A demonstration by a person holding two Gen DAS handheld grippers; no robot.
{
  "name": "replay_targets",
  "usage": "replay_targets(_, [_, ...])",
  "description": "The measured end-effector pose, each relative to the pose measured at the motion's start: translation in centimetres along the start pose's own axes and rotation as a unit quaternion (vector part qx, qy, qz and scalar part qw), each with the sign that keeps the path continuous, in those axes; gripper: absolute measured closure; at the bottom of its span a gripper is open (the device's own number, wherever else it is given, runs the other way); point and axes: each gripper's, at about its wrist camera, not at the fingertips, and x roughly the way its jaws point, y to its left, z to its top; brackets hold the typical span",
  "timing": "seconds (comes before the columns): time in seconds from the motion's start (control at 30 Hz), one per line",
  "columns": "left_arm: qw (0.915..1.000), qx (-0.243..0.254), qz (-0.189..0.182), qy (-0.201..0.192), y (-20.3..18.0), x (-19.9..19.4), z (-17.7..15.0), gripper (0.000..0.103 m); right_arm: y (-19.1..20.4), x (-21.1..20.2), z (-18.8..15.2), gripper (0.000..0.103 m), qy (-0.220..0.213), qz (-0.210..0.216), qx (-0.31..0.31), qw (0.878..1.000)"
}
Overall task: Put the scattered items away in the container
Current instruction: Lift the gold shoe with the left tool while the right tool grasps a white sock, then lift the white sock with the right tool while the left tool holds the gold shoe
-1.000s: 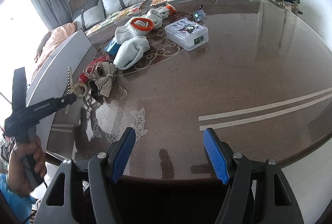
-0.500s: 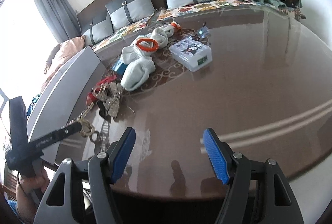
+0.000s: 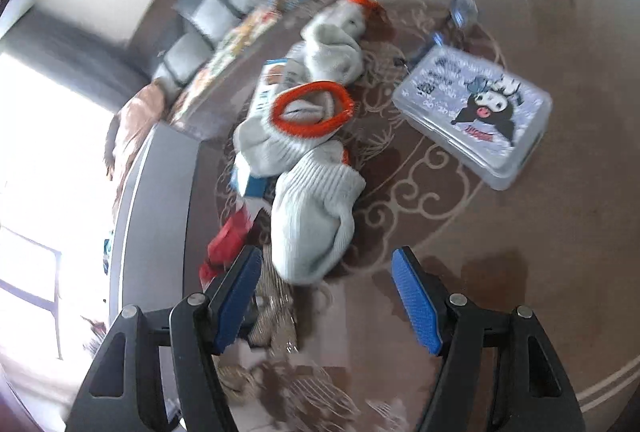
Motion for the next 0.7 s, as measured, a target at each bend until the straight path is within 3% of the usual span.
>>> replay_targets(0.1, [1.0000, -0.002, -0.001, -0.001, 0.0, 0.0, 0.0, 0.079, 0.6, 0.9, 1.0, 0.034, 0.008, -0.019, 0.016, 1.000])
replay_targets(0.23, [1.0000, -0.002, 0.000, 0.001, 0.0, 0.1, 0.0, 0.079, 2.6, 1.6, 1.7, 0.034, -0.002, -0.065, -0.009, 0.998])
replay_targets(0.4, [0.9999, 0.000, 0.002, 0.010, -0.2, 0.4, -0.2, 0.079, 3.7, 3.6, 1.7, 0.034, 0.012, -0.079, -0.054, 0.995])
replay_targets(0.47, [0.9999, 0.000, 0.003, 0.013, -0.2, 0.4, -0.3, 0.079, 3.8, 3.9, 1.7, 0.050, 0.013, -0.084, -0.078, 0.993])
replay_targets(0.5, [0.9999, 0.001, 0.003, 0.013, -0.2, 0.4, -0.4, 0.079, 3.7, 3.9, 1.6, 0.081, 0.014, -0.083, -0.086, 0.993])
replay_targets(0.7, [0.9999, 0.002, 0.001, 0.014, -0.4, 0.5, -0.7, 0.079, 2.2, 0.7, -0.2, 0.082, 0.002, -0.074, -0.126, 0.989])
